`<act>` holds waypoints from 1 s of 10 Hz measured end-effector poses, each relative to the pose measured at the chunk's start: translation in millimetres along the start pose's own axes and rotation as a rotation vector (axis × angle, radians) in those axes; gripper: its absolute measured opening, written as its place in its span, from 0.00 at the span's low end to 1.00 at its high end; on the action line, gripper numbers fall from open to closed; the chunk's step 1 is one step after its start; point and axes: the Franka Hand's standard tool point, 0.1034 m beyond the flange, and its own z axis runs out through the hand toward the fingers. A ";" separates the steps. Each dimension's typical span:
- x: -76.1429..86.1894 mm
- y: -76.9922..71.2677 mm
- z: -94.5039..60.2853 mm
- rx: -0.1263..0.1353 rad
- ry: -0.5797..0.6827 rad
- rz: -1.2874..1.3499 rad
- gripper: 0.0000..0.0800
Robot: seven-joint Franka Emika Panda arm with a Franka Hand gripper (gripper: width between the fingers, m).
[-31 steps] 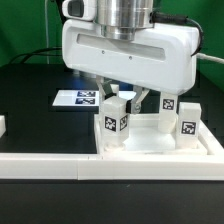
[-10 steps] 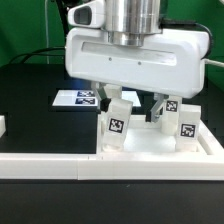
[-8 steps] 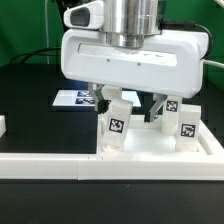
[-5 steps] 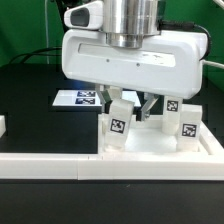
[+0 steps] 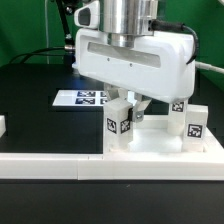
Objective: Assemble square table
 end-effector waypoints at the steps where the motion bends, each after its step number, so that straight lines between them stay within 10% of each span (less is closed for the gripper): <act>1: 0.6 -0.4 0.7 0.006 0.002 0.099 0.36; 4: -1.4 0.3 -0.1 -0.001 -0.018 0.563 0.36; 6: 1.5 0.7 0.9 0.064 -0.132 0.965 0.36; 8: 0.8 0.7 1.7 0.066 -0.131 0.929 0.36; 10: 0.0 0.6 2.2 0.066 -0.131 0.919 0.75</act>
Offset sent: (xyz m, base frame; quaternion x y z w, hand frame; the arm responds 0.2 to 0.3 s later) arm -0.0014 -0.0093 0.0067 -0.0438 -0.0028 0.3839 0.9223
